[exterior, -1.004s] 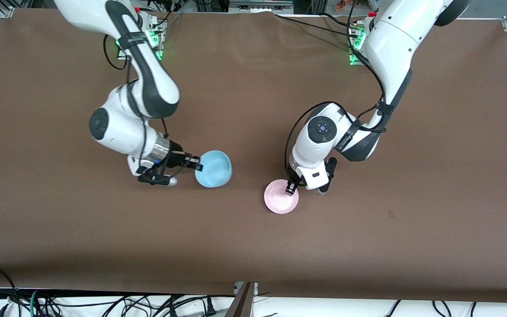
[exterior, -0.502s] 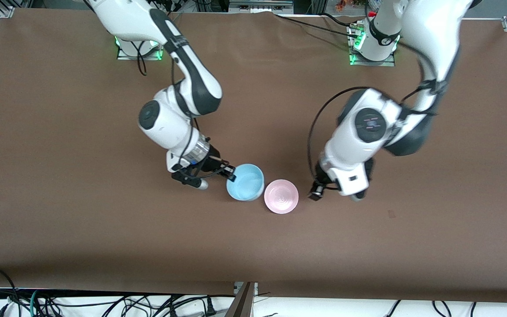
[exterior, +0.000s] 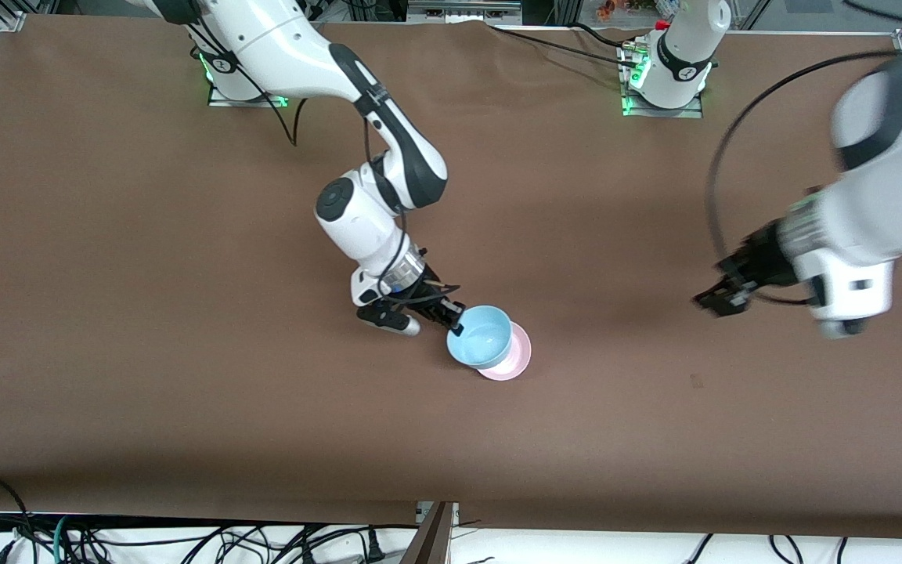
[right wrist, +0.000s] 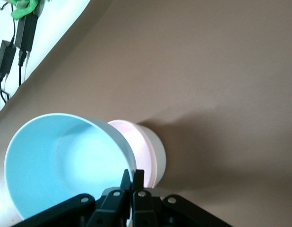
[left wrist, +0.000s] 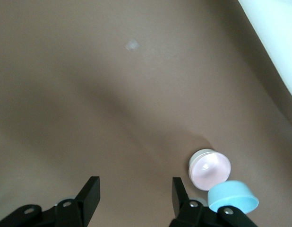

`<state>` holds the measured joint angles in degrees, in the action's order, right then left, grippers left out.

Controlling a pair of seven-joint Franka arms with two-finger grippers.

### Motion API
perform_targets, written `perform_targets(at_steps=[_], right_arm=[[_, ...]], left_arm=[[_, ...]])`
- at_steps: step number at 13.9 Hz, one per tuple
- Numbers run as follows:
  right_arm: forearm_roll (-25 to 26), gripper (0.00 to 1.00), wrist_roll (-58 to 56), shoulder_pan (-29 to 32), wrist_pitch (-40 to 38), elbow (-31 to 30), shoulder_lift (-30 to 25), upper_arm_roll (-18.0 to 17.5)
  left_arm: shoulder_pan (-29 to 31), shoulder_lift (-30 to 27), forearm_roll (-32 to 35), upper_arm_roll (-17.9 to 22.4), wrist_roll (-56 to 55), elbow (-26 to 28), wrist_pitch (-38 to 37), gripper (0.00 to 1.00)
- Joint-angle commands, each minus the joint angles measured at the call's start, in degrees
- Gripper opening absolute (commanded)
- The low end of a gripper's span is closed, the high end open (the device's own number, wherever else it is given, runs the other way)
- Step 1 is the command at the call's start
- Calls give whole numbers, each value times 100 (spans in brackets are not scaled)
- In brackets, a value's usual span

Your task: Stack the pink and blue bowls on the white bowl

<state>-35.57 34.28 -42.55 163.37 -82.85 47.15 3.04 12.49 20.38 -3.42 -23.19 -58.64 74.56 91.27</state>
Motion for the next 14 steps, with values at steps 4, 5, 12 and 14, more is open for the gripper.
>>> perform_targets(at_steps=[4,5,12,14], right_arm=[[-20,0,158,-210,63,542,453,65],[-11,0,158,-210,72,551,471,65],[-2,0,123,-254,63,542,585,73],[15,0,105,-254,63,542,594,65]], left_arm=[[868,-412,-237,-54,1556,121,-663,70],[956,-430,-238,-54,1705,121,-663,70],[1625,-421,-203,-28,3016,147,-655,70],[1634,-421,-194,-19,3025,156,-663,70]])
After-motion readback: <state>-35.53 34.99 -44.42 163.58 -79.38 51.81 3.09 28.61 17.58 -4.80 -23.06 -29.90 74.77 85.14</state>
